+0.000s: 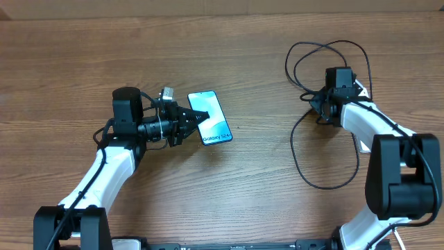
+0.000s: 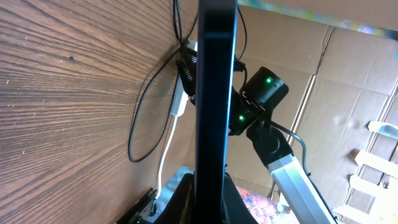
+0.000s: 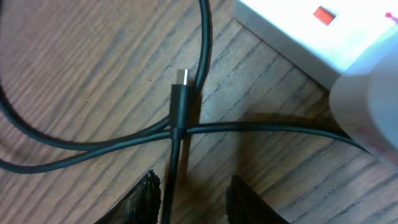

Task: Plug charger to phone and switch on socket
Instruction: 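Lower the right gripper onto the black USB-C cable plug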

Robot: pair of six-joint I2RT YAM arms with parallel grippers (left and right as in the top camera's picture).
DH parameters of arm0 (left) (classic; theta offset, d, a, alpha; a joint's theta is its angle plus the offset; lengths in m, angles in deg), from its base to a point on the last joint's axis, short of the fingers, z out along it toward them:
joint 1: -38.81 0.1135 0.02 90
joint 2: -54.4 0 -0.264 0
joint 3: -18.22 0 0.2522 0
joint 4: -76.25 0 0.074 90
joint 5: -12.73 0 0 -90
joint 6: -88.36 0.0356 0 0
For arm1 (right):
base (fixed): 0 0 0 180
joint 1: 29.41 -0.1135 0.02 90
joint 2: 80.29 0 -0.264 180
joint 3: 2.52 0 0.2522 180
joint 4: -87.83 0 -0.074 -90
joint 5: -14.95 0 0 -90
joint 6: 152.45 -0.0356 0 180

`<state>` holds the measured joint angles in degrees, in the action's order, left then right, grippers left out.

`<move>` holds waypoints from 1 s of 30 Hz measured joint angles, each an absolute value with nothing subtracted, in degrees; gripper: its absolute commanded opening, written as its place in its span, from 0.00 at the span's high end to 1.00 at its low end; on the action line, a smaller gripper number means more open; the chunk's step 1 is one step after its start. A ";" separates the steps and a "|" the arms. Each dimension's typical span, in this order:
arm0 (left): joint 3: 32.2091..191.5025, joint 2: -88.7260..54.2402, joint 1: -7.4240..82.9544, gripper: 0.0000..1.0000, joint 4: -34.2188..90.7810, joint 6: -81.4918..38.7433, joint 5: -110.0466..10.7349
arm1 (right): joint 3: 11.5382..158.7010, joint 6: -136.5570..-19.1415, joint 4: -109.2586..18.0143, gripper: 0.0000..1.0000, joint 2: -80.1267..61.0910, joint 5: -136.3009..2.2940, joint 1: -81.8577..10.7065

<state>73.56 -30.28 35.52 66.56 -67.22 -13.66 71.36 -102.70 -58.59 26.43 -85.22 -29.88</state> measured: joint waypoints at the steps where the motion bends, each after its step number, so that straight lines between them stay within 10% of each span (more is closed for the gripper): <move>1: 73.56 -30.28 35.52 0.96 66.54 -67.22 -13.66 | 71.36 -102.61 -58.92 0.65 26.60 -85.11 -29.88; 10: 73.56 -30.28 35.52 0.96 66.54 -67.22 -13.66 | 71.36 -102.13 -59.60 0.71 27.15 -84.24 -29.88; 16: 73.56 -30.28 35.52 0.96 66.56 -67.22 -13.68 | 71.36 -101.89 -59.95 0.96 28.07 -84.26 -29.88; 30: 73.56 -30.28 35.52 0.96 66.56 -67.20 -13.68 | 72.30 -98.22 -50.09 0.96 26.32 -77.37 -29.82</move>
<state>73.56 -30.28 35.52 66.56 -67.20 -13.68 72.30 -98.22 -50.09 26.32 -77.37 -29.82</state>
